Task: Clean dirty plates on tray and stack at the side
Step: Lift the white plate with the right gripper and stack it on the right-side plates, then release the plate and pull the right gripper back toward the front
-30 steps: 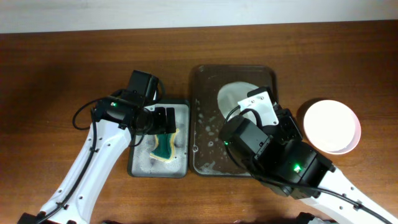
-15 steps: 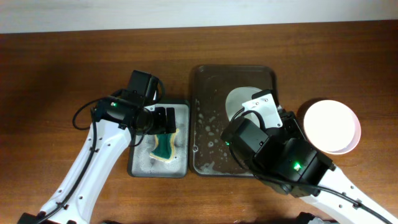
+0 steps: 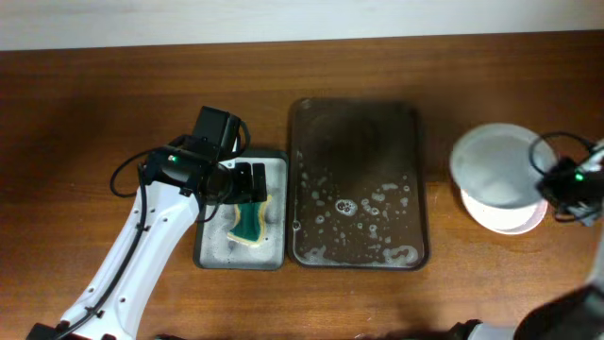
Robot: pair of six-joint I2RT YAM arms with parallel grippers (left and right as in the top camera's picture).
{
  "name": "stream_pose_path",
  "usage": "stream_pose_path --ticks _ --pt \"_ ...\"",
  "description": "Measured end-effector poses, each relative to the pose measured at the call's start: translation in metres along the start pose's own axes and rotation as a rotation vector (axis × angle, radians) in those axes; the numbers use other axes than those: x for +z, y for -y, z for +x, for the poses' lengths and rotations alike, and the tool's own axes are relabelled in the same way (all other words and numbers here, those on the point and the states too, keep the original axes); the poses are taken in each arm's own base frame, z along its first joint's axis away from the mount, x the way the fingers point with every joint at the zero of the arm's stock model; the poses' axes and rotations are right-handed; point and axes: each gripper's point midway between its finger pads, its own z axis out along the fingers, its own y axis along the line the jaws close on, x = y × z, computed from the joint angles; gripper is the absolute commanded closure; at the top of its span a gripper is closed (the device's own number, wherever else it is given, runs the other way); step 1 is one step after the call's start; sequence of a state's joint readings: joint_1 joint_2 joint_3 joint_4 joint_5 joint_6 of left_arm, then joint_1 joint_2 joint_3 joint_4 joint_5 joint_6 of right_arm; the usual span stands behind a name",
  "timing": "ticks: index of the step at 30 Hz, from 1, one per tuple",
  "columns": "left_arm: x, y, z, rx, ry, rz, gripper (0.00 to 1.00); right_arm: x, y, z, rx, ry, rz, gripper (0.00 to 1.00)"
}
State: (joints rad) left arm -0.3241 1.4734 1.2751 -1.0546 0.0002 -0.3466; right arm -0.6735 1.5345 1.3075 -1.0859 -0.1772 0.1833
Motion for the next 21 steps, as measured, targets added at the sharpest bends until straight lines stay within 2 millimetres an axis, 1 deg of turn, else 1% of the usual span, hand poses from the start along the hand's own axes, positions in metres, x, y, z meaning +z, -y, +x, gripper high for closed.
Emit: stream_pose_path --ticks 1,2,3,4,5,6,8,9,10,11,13,14,15,16,17,18,19,20,21 --pt "0.000 0.000 0.000 0.000 0.000 0.000 0.00 0.009 0.012 -0.003 0.041 -0.024 0.000 0.96" --pt "0.000 0.000 0.000 0.000 0.000 0.000 0.00 0.019 0.024 -0.004 0.080 -0.054 0.007 0.93" --pt "0.000 0.000 0.000 0.000 0.000 0.000 0.00 0.035 0.037 -0.005 0.127 -0.093 0.006 0.46" --pt "0.000 0.000 0.000 0.000 0.000 0.000 0.00 0.050 0.048 -0.002 0.166 -0.143 0.010 0.29" --pt "0.000 0.000 0.000 0.000 0.000 0.000 0.00 0.056 0.051 0.000 0.182 -0.165 0.009 0.24" --pt "0.000 0.000 0.000 0.000 0.000 0.000 0.00 0.061 0.053 0.001 0.190 -0.177 0.006 0.23" --pt "0.000 0.000 0.000 0.000 0.000 0.000 0.00 0.061 0.048 0.001 0.192 -0.179 -0.021 0.21" --pt "0.000 0.000 0.000 0.000 0.000 0.000 0.00 0.058 0.040 0.000 0.190 -0.176 -0.067 0.20" --pt "0.000 0.000 0.000 0.000 0.000 0.000 0.00 0.048 0.026 -0.002 0.171 -0.154 -0.137 0.19" --pt "0.000 0.000 0.000 0.000 0.000 0.000 0.00 0.031 0.009 -0.004 0.133 -0.118 -0.207 0.18" --pt "0.000 0.000 0.000 0.000 0.000 0.000 0.00 -0.012 -0.028 0.000 0.023 -0.027 -0.326 0.14" --pt "0.000 0.000 0.000 0.000 0.000 0.000 0.00 -0.056 -0.063 0.011 -0.105 0.073 -0.416 0.12" --pt "0.000 0.000 0.000 0.000 -0.001 0.000 0.00 -0.091 -0.093 0.028 -0.222 0.149 -0.484 0.10" --pt "0.000 0.000 0.000 0.000 0.000 0.000 0.00 -0.125 -0.119 0.051 -0.343 0.214 -0.554 0.08" --pt "0.000 0.000 0.000 0.000 -0.002 0.000 0.00 -0.148 -0.137 0.073 -0.445 0.257 -0.605 0.01" --pt "0.000 0.000 0.000 0.000 -0.002 0.000 0.00 -0.174 -0.155 0.105 -0.565 0.297 -0.673 0.01" --pt "0.000 0.000 0.000 0.000 -0.001 0.000 0.00 -0.200 -0.168 0.140 -0.685 0.328 -0.756 0.01" --pt "0.000 0.000 0.000 0.000 -0.001 -0.001 0.00 -0.212 -0.170 0.156 -0.738 0.354 -0.786 0.01" --pt "0.000 0.000 0.000 0.000 0.000 0.000 0.00 -0.233 -0.170 0.183 -0.823 0.394 -0.838 0.01"
